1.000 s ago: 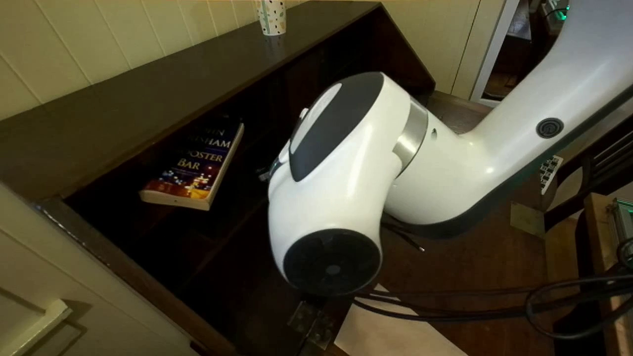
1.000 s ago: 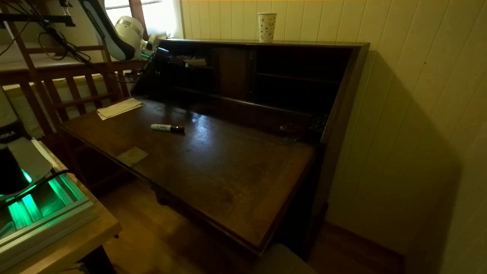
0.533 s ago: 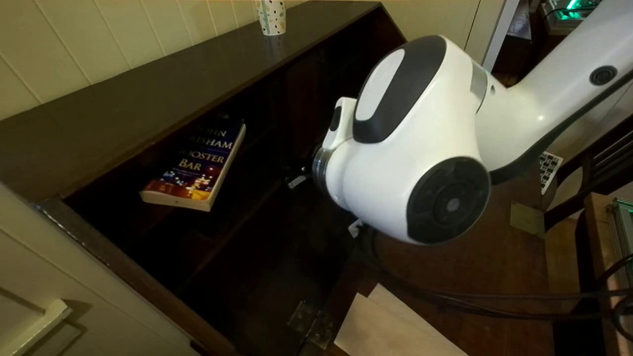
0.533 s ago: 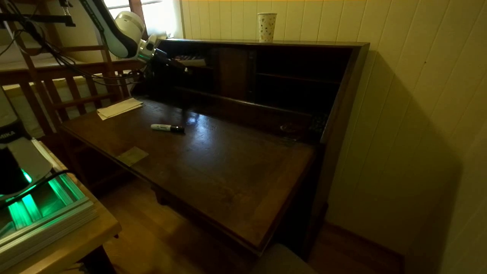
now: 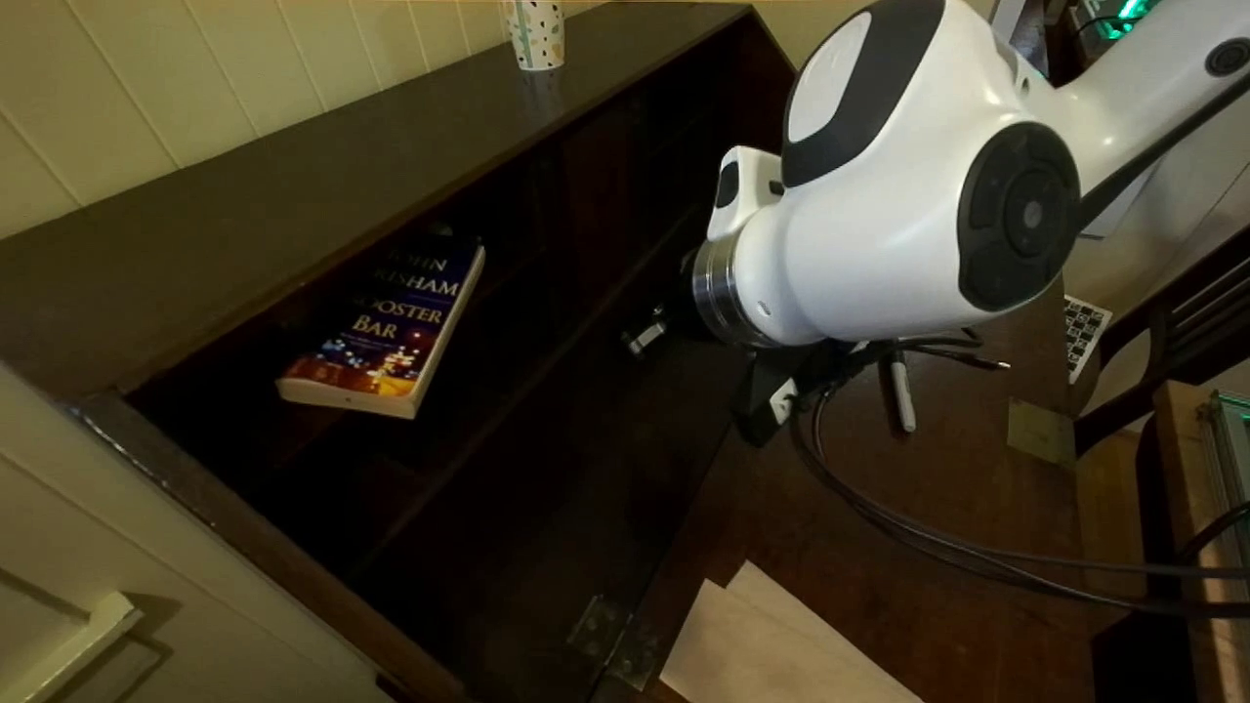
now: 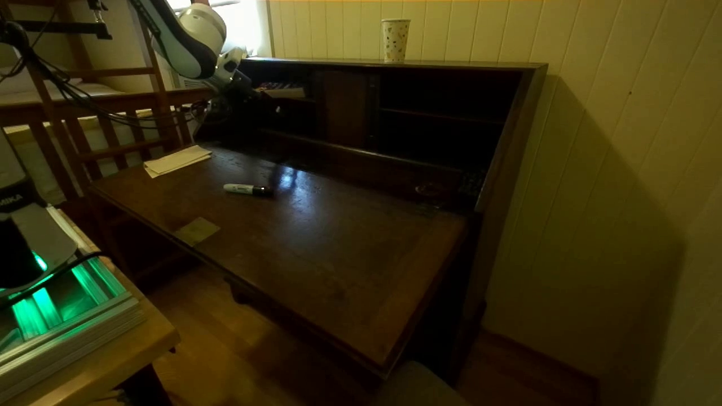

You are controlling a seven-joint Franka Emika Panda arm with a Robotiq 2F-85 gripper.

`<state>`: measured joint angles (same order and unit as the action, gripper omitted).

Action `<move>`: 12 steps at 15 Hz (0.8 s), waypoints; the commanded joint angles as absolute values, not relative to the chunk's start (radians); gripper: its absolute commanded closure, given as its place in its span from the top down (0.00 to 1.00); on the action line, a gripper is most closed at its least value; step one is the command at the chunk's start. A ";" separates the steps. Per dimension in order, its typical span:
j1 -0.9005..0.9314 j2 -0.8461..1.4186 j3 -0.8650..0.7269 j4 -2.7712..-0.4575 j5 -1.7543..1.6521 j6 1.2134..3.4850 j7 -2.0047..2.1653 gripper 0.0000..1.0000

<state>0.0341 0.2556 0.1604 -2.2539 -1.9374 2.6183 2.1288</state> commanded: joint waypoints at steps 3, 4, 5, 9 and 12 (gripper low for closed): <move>-0.004 0.190 0.141 -2.336 -1.891 2.759 2.048 0.89; -0.010 0.179 0.136 -2.353 -1.881 2.785 2.025 0.89; -0.019 0.159 0.128 -2.376 -1.869 2.827 1.985 0.89; -0.043 0.051 0.078 -2.495 -1.718 2.936 1.757 0.89; -0.047 -0.009 0.039 -2.584 -1.539 2.955 1.538 0.89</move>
<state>-0.0385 0.0918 0.0710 -2.4672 -1.6907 2.9177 1.7318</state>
